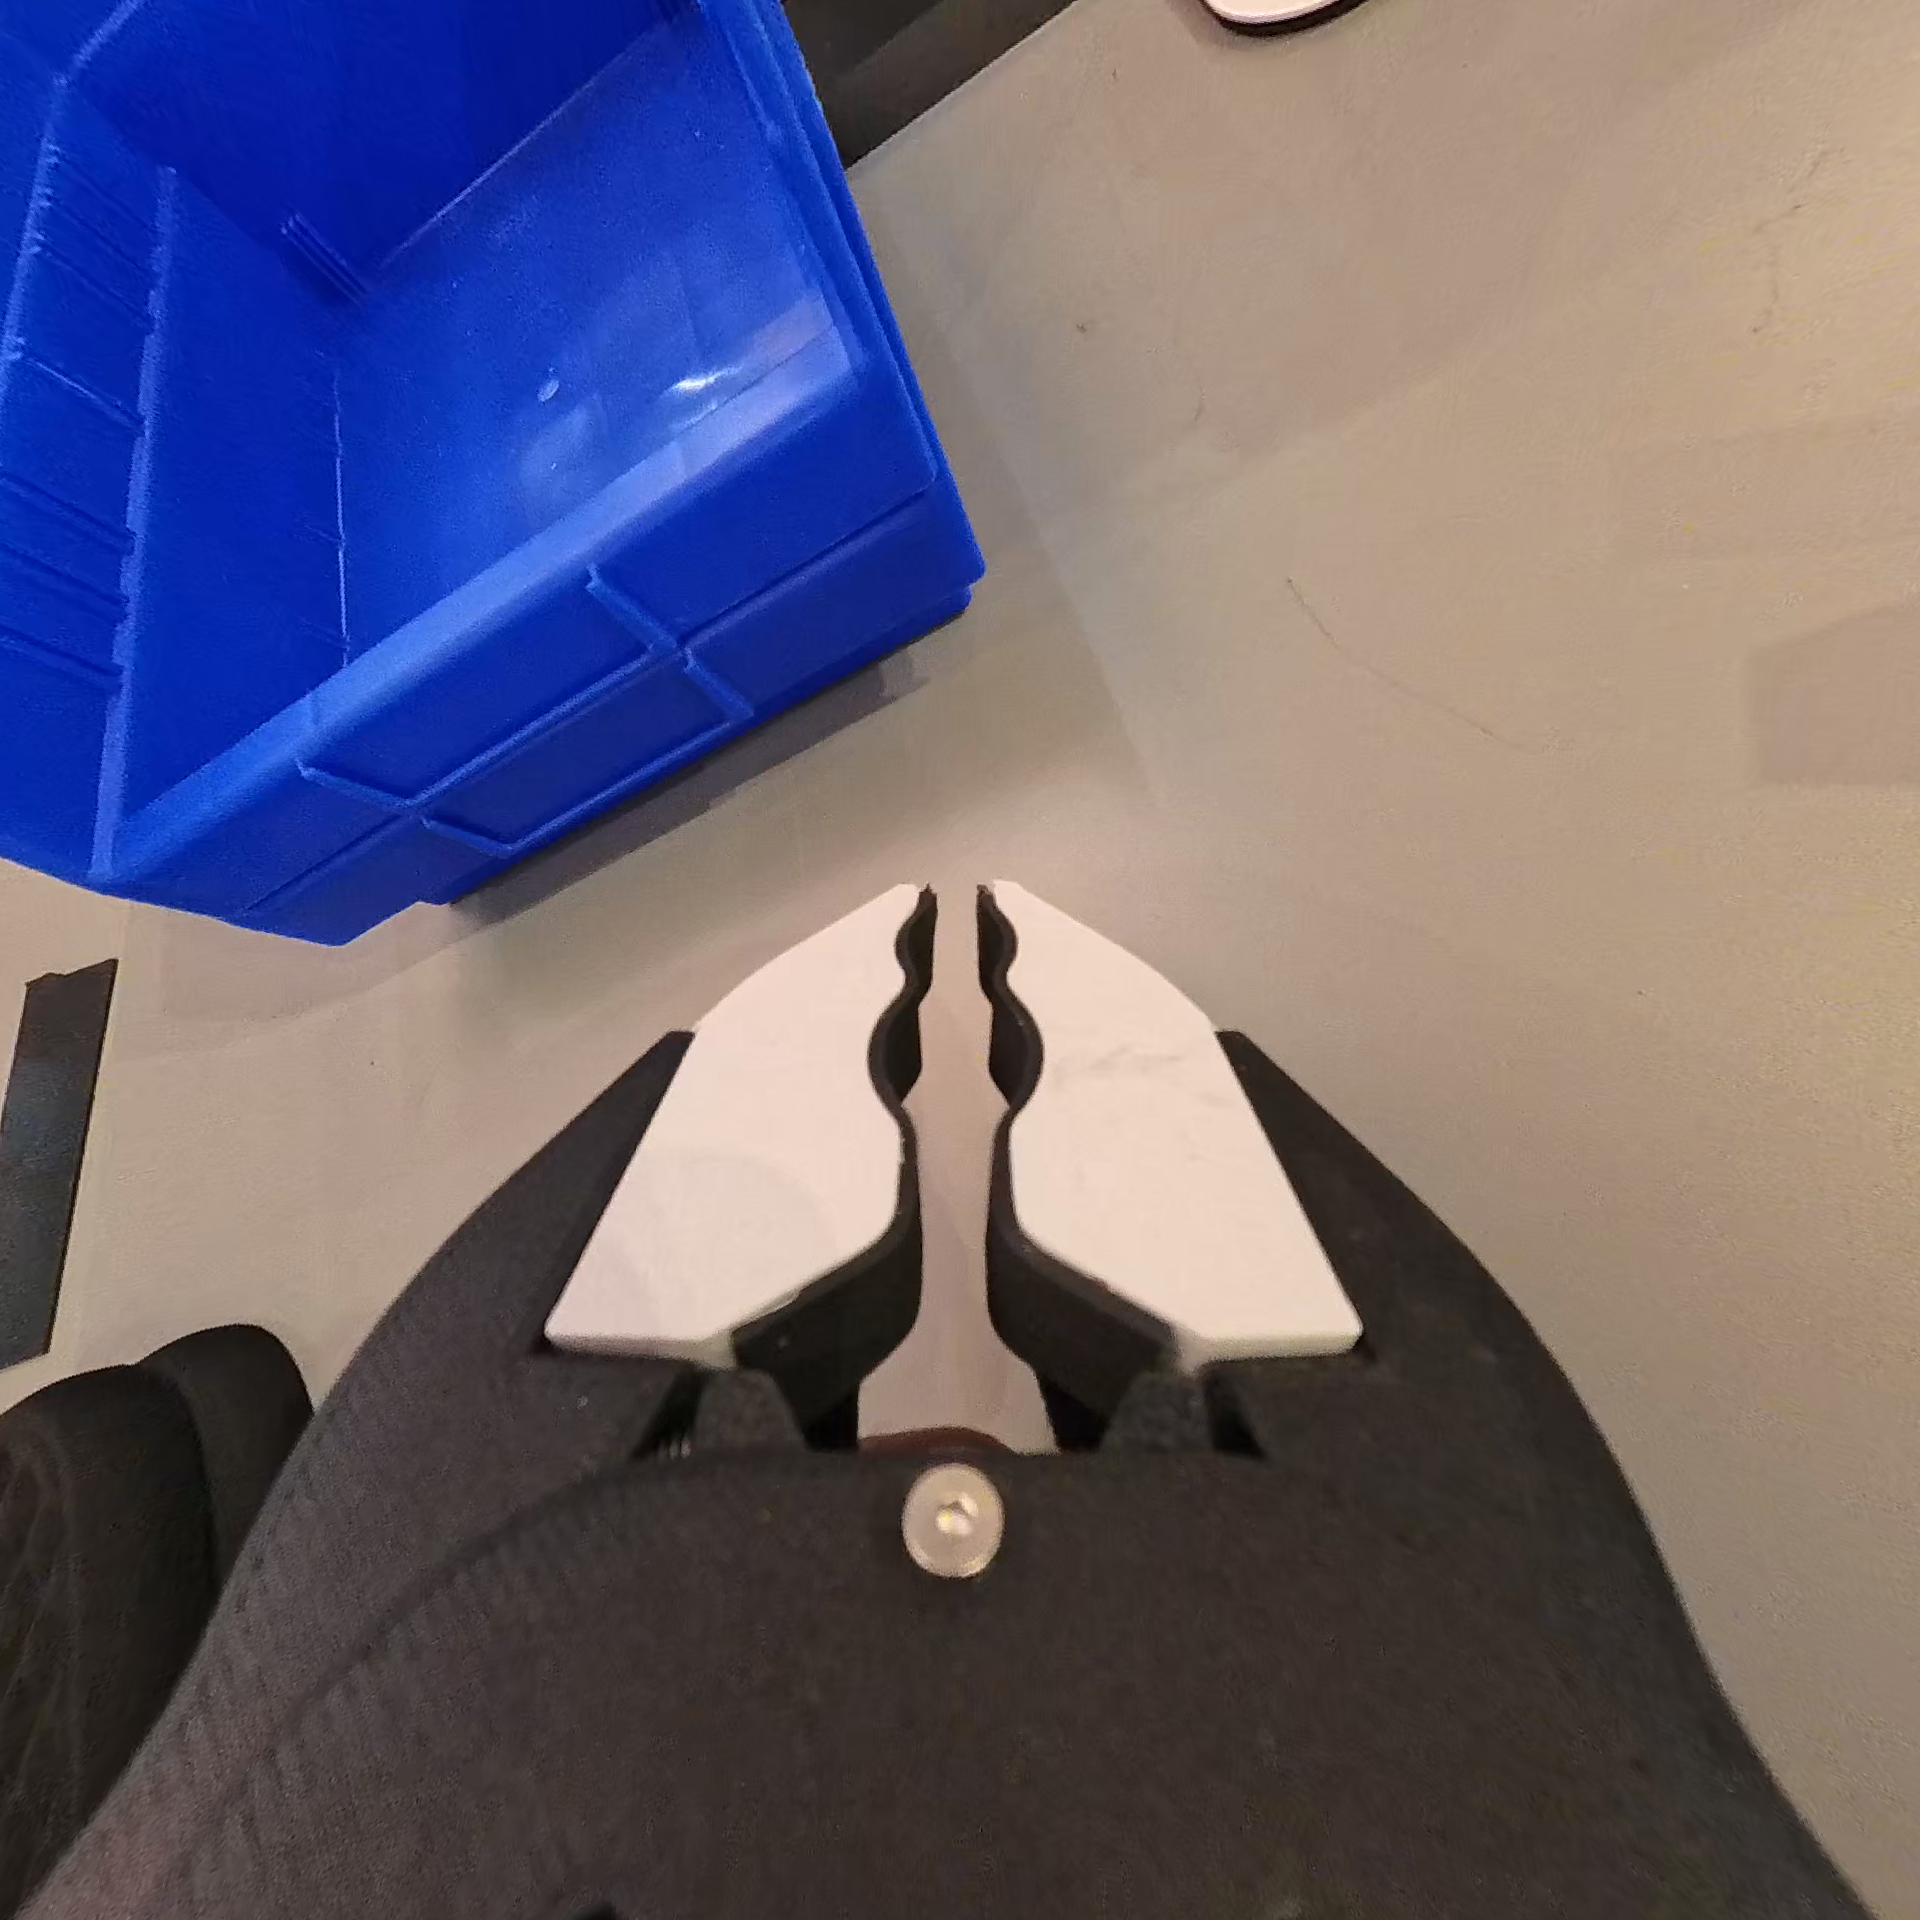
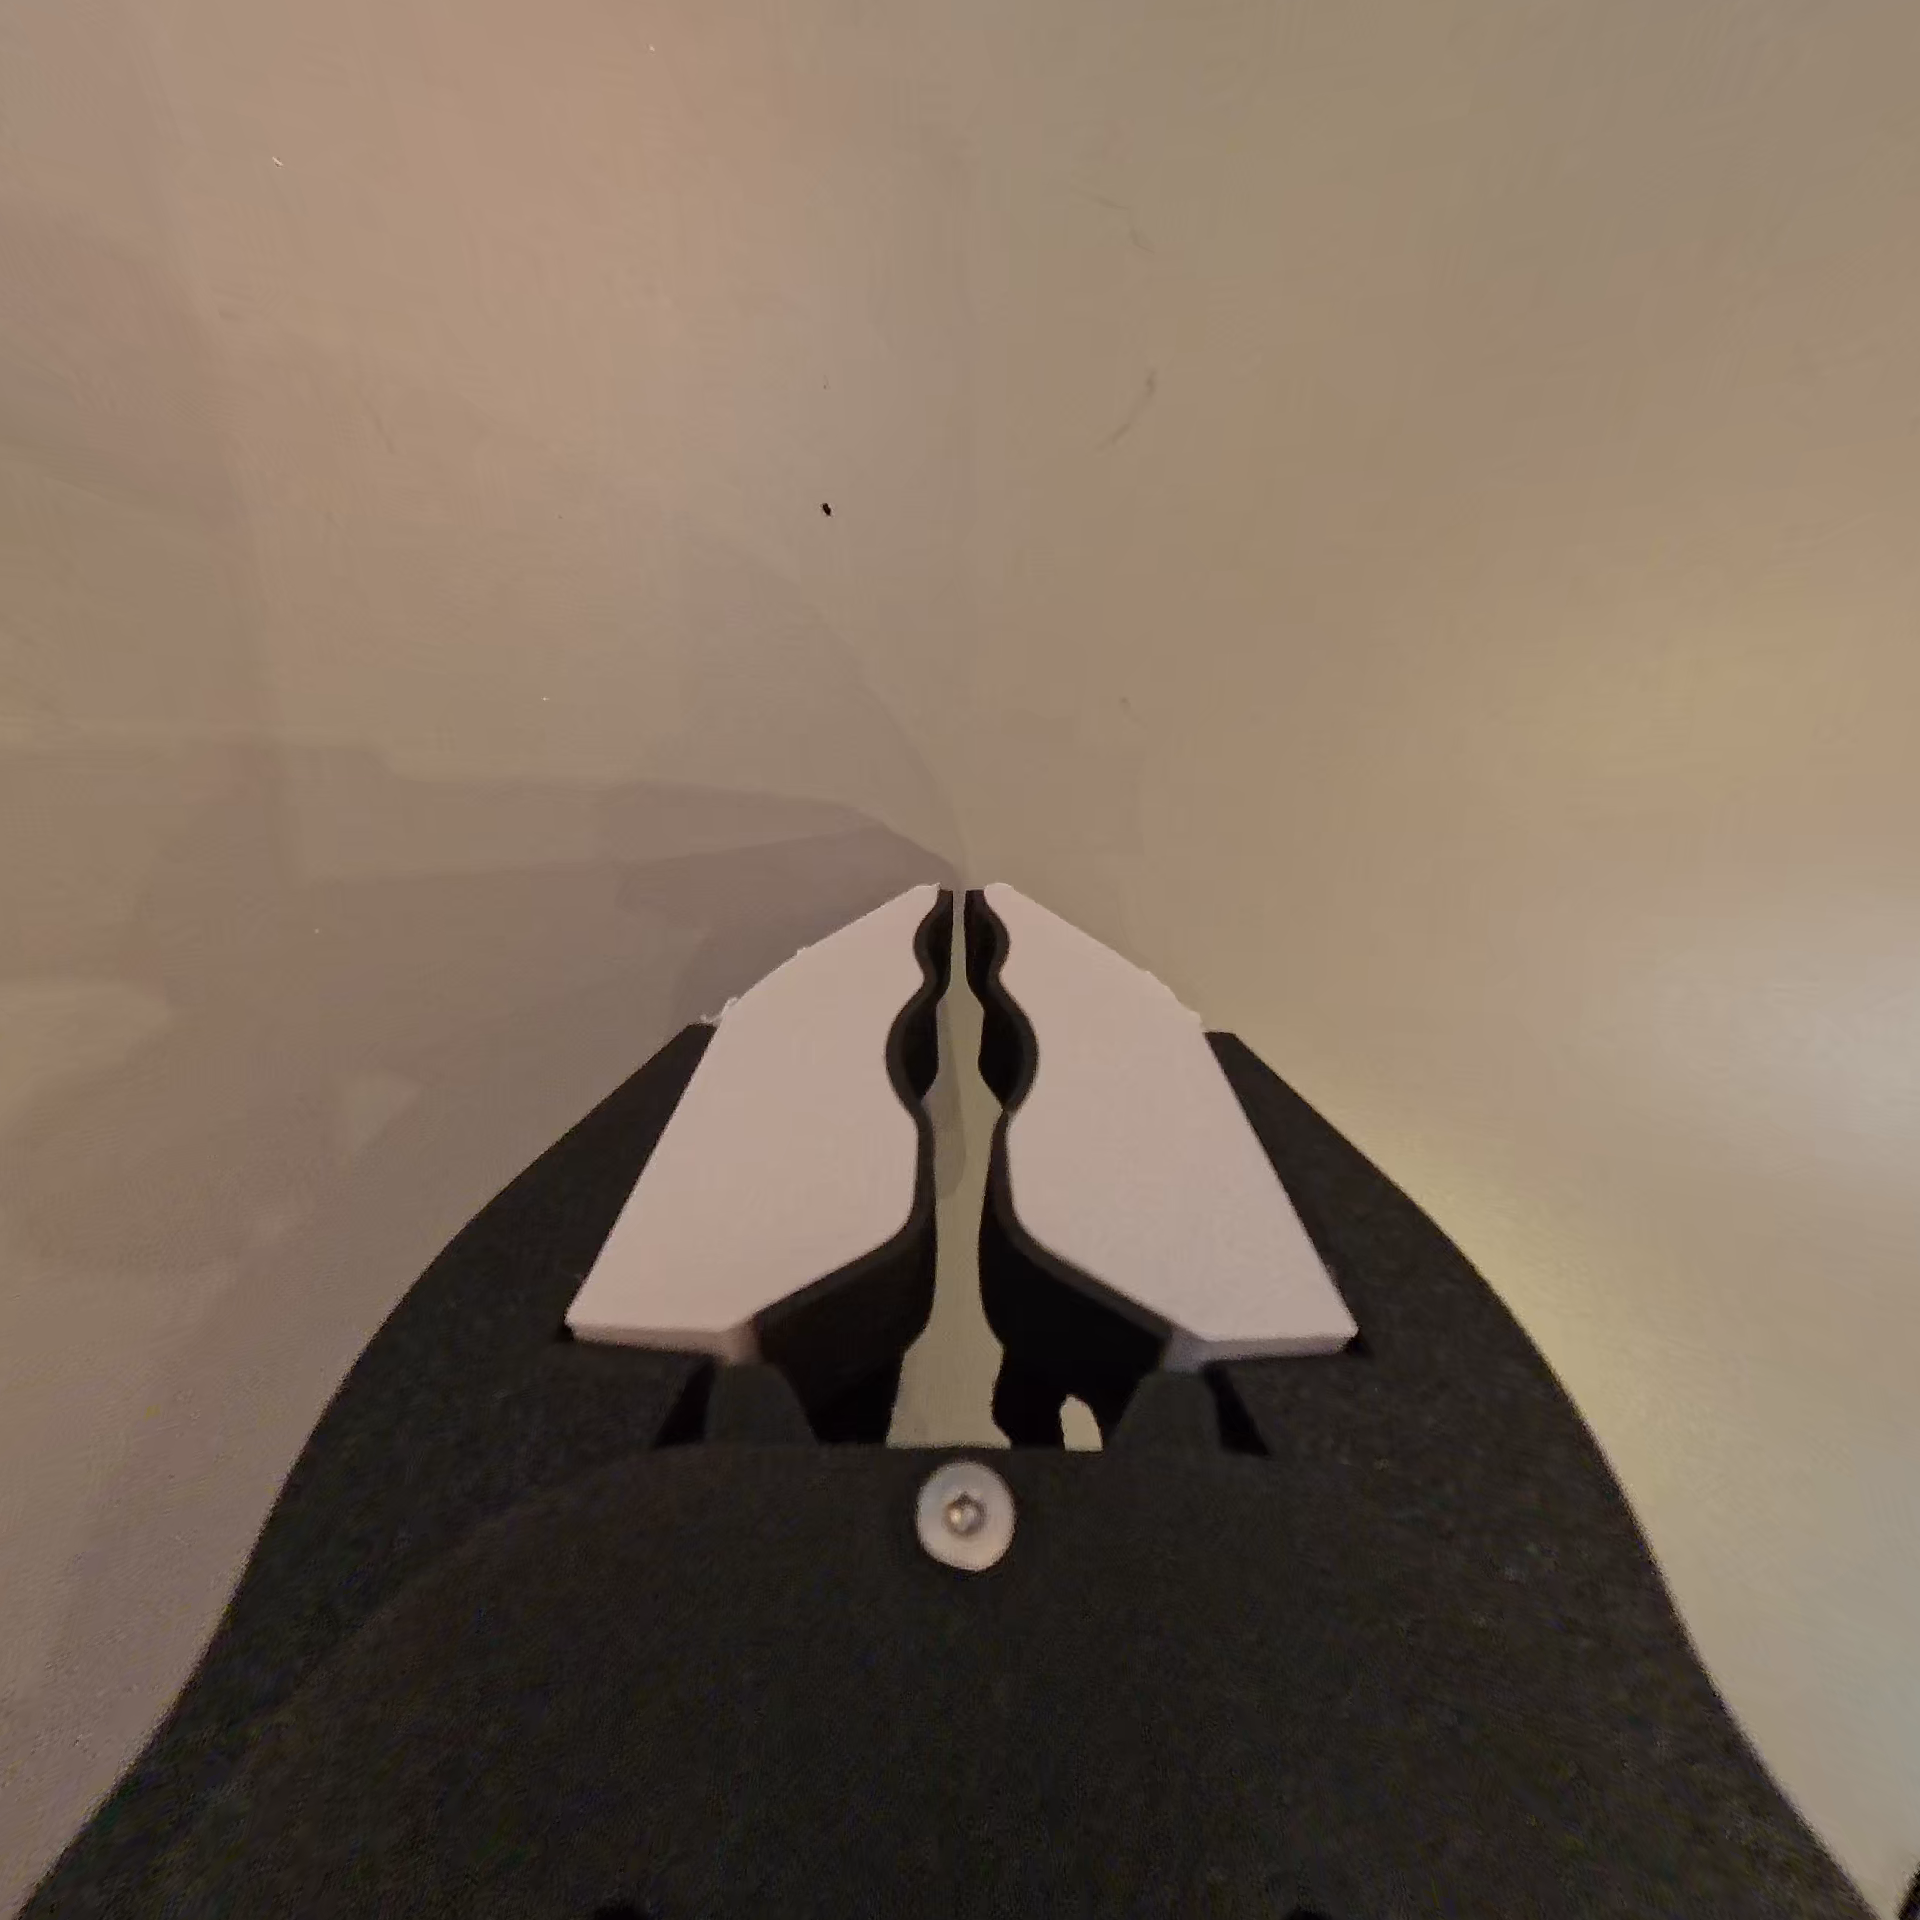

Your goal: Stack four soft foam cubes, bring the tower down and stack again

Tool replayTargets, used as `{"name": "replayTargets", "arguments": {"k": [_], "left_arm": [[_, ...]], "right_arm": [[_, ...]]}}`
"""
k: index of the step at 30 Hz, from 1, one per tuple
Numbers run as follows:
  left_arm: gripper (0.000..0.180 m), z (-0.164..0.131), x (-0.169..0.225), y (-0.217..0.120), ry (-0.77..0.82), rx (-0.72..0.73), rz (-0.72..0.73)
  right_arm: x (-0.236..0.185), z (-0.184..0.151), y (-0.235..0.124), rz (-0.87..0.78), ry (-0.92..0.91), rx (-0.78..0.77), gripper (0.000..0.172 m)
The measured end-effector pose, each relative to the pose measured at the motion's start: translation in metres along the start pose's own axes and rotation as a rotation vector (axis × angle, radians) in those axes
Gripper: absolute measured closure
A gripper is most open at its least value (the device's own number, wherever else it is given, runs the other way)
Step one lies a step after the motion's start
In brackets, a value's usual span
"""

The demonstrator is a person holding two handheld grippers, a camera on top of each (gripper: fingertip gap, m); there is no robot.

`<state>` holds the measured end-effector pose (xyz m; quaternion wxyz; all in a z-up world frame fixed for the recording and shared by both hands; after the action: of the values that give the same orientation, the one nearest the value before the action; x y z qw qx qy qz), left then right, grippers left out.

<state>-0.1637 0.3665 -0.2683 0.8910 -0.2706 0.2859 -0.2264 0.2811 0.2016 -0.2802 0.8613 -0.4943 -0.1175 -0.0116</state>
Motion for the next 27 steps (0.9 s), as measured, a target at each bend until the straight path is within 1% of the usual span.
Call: {"name": "replayTargets", "arguments": {"k": [1,13,27], "left_arm": [[0.173,0.000,0.000,0.000,0.002,-0.001,-0.001],[0.170,0.001,0.006,0.002,0.014,-0.003,-0.005],[0.168,0.010,0.021,0.000,0.026,0.002,-0.022]], "right_arm": [[0.000,0.000,0.000,0.000,0.000,0.002,0.170],[-0.007,0.006,-0.001,-0.029,-0.033,0.015,0.170],[-0.007,0.005,0.000,-0.016,-0.030,0.027,0.170]]}}
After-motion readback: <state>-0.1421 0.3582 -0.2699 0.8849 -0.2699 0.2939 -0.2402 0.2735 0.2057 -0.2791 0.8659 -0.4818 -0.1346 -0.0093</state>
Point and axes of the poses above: each gripper's, where its closed fingertips meet, y out along the fingers, z out of its top, x = y × z across the jaws, the point moved 8 cm from there along -y, back along the fingers, and after that the axes turned 2 degrees about y, right-handed, at the moved point
